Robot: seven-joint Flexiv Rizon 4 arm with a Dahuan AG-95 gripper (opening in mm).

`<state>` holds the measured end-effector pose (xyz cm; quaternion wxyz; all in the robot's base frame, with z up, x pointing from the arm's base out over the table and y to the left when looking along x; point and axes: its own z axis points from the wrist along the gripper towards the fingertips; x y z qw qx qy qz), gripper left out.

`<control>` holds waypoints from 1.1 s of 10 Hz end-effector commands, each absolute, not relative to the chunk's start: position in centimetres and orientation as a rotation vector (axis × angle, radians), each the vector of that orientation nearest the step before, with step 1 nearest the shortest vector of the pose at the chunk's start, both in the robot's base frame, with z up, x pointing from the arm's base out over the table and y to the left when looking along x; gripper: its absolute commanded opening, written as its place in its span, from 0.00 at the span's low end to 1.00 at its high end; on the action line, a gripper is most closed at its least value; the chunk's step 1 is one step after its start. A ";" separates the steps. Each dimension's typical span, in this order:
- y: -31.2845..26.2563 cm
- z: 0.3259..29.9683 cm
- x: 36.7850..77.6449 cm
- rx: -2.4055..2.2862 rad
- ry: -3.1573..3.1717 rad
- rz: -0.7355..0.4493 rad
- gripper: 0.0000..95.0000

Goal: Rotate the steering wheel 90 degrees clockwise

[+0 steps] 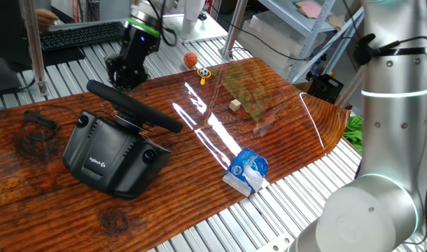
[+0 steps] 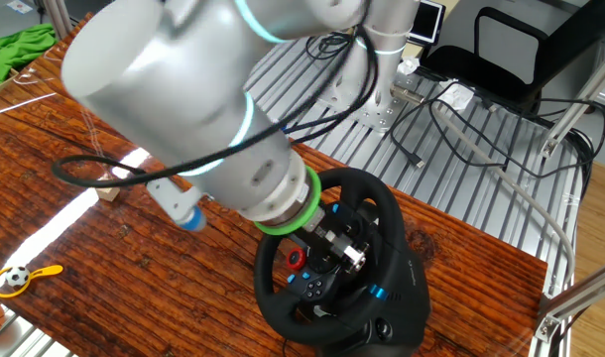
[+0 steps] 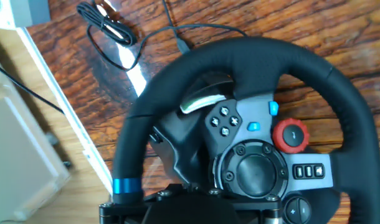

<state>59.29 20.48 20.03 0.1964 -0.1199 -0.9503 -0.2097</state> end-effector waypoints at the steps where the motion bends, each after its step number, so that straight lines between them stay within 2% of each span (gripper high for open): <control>1: 19.8 20.9 59.4 -0.204 -2.837 -0.382 0.00; 3: 19.2 21.5 59.7 -0.147 -2.929 -0.285 0.00; 6: 18.3 21.9 60.2 -0.129 -2.986 -0.226 0.00; 11: 17.1 22.6 60.7 -0.107 -3.014 -0.206 0.00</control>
